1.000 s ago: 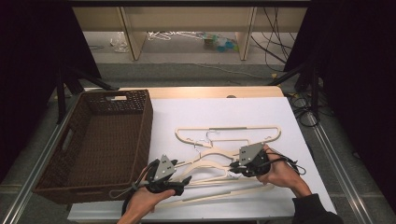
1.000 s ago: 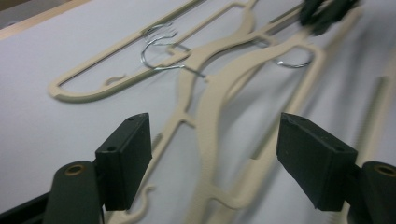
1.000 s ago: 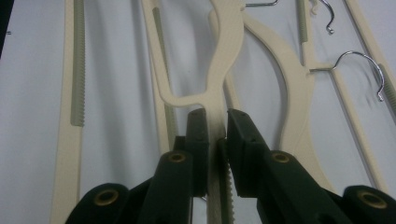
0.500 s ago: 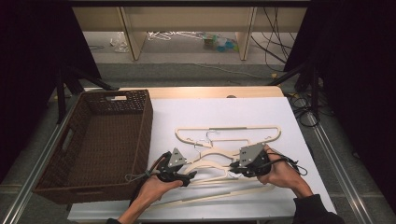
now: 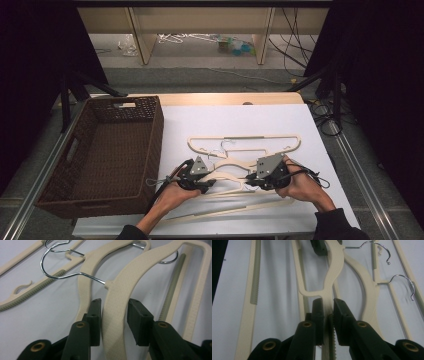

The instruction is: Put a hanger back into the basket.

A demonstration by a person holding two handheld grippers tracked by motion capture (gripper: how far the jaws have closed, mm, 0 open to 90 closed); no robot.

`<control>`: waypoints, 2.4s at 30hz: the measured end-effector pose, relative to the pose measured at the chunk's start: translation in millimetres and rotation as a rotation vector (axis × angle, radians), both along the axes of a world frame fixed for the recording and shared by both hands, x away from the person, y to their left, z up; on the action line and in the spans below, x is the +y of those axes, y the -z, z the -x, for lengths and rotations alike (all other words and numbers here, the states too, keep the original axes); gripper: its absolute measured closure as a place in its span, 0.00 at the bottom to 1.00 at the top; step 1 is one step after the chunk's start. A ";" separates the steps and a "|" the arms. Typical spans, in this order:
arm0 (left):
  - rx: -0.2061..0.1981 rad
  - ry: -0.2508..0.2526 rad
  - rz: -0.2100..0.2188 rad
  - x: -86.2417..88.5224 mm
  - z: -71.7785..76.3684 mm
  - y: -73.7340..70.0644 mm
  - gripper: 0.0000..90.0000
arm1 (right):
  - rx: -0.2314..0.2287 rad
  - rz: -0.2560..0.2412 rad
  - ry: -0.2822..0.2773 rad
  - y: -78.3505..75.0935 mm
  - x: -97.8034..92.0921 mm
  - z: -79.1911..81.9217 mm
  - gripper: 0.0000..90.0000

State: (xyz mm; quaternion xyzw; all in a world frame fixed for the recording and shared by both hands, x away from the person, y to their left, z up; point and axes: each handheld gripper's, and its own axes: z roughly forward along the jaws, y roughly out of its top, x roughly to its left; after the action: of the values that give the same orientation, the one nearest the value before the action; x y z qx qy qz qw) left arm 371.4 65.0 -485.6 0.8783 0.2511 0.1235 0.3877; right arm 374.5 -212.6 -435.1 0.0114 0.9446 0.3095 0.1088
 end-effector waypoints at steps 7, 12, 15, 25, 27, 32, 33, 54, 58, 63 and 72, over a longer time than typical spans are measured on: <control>-0.002 0.018 0.021 4.8 0.5 -10.7 0.77 | -0.005 -0.010 -0.009 -1.6 -1.3 0.7 0.89; 0.005 0.026 0.031 6.9 4.4 -22.9 0.77 | 0.001 -0.053 -0.025 -6.3 -6.3 3.7 0.89; 0.011 0.029 0.035 3.9 6.4 -22.5 0.77 | 0.003 -0.056 -0.044 -8.9 -8.9 6.4 0.88; 0.053 0.056 0.040 -6.3 8.9 -21.4 0.79 | 0.019 -0.017 -0.006 -5.2 -16.7 7.2 0.88; 0.071 0.066 0.064 -5.5 11.1 -24.9 0.80 | 0.024 -0.032 0.016 -6.4 -20.2 8.4 0.85; 0.097 0.073 0.096 -5.3 18.6 -34.1 0.82 | -0.006 -0.076 0.085 -14.9 -24.4 12.7 0.69; 0.097 0.073 0.096 -5.3 18.6 -34.1 0.82 | -0.006 -0.076 0.085 -14.9 -24.4 12.7 0.69; 0.144 0.145 0.339 -9.2 59.5 -85.0 0.95 | -0.047 -0.336 0.338 -55.9 -69.7 76.5 0.43; 0.118 0.119 0.345 -0.8 60.5 -98.8 0.95 | -0.054 -0.382 0.373 -57.2 -73.7 84.9 0.42; 0.069 0.060 0.394 19.4 56.9 -124.5 0.95 | -0.034 -0.417 0.434 -45.3 -74.0 89.8 0.40; -0.010 -0.017 0.482 51.1 53.4 -174.6 0.95 | 0.035 -0.430 0.519 -17.9 -73.6 82.6 0.37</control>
State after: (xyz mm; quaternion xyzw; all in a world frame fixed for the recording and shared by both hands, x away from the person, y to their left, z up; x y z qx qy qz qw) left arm 318.0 116.1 -311.0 0.7576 0.2786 0.0675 0.5864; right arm 291.9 -286.3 -417.2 0.2795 0.8251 0.4632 0.1631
